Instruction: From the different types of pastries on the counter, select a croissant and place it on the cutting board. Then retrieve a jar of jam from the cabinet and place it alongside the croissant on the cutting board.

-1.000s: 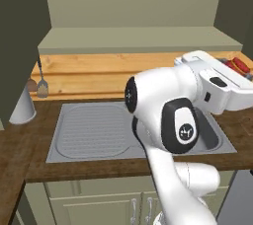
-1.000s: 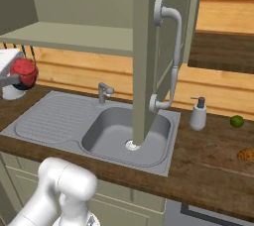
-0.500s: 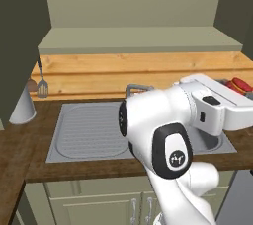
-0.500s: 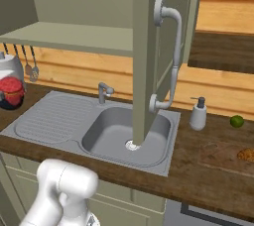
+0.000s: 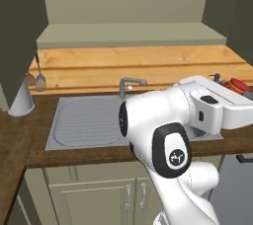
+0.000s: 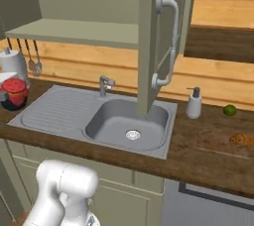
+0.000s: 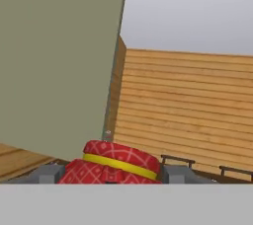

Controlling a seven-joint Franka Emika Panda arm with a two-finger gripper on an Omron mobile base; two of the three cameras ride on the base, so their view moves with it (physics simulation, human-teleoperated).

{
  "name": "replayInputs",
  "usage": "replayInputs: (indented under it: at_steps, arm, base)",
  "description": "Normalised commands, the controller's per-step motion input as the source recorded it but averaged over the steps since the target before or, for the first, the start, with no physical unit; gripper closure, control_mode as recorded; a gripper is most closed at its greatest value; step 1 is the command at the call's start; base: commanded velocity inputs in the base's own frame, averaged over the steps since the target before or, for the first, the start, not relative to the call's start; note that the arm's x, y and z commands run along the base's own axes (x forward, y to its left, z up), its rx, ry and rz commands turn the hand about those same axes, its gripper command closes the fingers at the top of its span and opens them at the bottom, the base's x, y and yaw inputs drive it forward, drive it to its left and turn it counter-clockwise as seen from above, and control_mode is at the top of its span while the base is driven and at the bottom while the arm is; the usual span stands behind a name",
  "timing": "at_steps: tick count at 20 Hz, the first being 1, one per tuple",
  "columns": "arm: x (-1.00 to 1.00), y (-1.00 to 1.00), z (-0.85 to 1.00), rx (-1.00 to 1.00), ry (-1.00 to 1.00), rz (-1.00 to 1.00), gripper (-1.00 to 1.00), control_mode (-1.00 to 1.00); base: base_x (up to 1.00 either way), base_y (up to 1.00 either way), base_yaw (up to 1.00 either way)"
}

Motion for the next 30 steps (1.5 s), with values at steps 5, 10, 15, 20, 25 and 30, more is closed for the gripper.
replayInputs:
  at_steps: [5, 10, 15, 20, 25, 30]
  arm:
    - [0.0, 0.0, 0.0, 0.0, 0.0, 0.0, 1.0, 1.0]
    - [0.0, 0.0, 0.0, 0.0, 0.0, 0.0, 1.0, 1.0]
    - [0.0, 0.0, 0.0, 0.0, 0.0, 0.0, 1.0, 1.0]
    - [0.0, 0.0, 0.0, 0.0, 0.0, 0.0, 1.0, 1.0]
    - [0.0, 0.0, 0.0, 0.0, 0.0, 0.0, 1.0, 1.0]
    - [0.0, 0.0, 0.0, 0.0, 0.0, 0.0, 1.0, 1.0]
  base:
    - [-1.0, -0.34, -0.19]
    - [-0.63, -0.61, -0.19]
    - [-0.05, -1.0, -0.13]
    - [0.0, -1.0, -0.11]
    - [0.03, -0.8, -0.1]
    - [0.96, -0.03, -0.16]
